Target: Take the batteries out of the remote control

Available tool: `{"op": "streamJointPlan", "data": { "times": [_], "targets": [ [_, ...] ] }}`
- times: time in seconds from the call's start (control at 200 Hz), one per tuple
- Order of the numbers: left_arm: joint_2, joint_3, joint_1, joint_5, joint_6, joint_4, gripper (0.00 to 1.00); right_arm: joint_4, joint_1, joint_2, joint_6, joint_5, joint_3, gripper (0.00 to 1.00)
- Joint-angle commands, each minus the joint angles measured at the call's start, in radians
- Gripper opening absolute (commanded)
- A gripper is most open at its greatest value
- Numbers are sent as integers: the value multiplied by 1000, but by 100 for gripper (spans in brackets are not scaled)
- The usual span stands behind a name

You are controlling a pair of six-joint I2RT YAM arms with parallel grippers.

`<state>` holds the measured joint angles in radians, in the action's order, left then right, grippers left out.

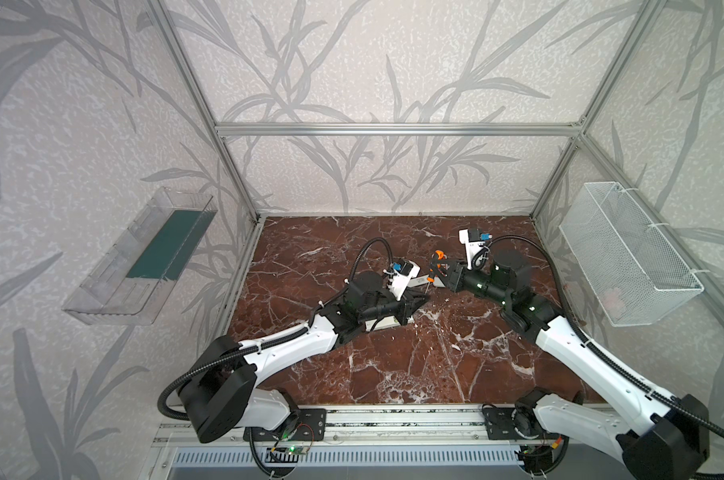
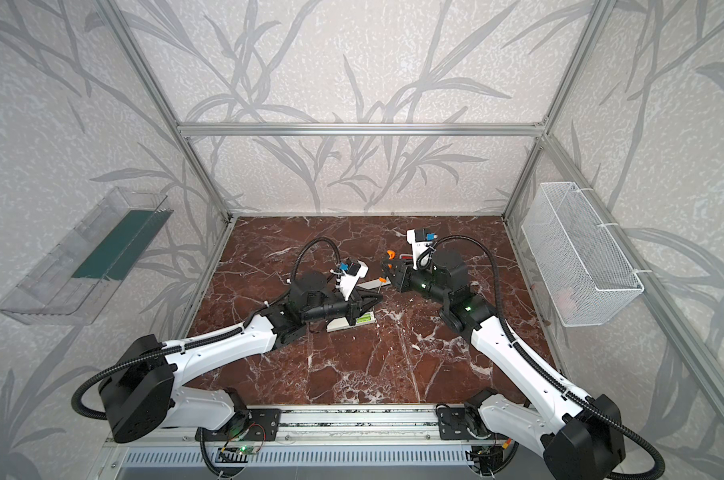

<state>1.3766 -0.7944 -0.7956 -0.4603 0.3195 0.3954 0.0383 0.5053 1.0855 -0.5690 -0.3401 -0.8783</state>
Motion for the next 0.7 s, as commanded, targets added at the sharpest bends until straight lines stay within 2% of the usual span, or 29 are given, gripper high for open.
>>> {"op": "streamJointPlan", "data": {
  "times": [0.0, 0.065, 0.095, 0.14, 0.185, 0.28, 0.455, 0.605, 0.695],
  "targets": [
    [0, -48, -8, -1, -55, -44, 0, -31, 7, 18, -17, 1, -49, 7],
    [-11, -53, -6, -9, -85, -77, 0, -77, 6, 27, 4, -16, -75, 25],
    [-19, -56, -5, -15, -102, -92, 0, -117, 4, 31, 20, -25, -94, 37],
    [-30, -61, -1, -28, -129, -124, 0, -191, -7, 44, 50, -59, -134, 50],
    [-38, -68, 2, -51, -158, -157, 0, -264, -27, 58, 81, -118, -175, 59],
    [-43, -95, 18, -134, -199, -218, 0, -365, -68, 77, 125, -273, -227, 69],
    [-55, -97, 55, -240, -177, -196, 0, -363, -75, 56, 135, -392, -203, 72],
    [-70, -79, 77, -247, -147, -156, 0, -337, -74, 44, 111, -389, -173, 70],
    [-74, -80, 80, -250, -150, -165, 0, -301, -74, 40, 88, -383, -159, 64]
  ]
}}
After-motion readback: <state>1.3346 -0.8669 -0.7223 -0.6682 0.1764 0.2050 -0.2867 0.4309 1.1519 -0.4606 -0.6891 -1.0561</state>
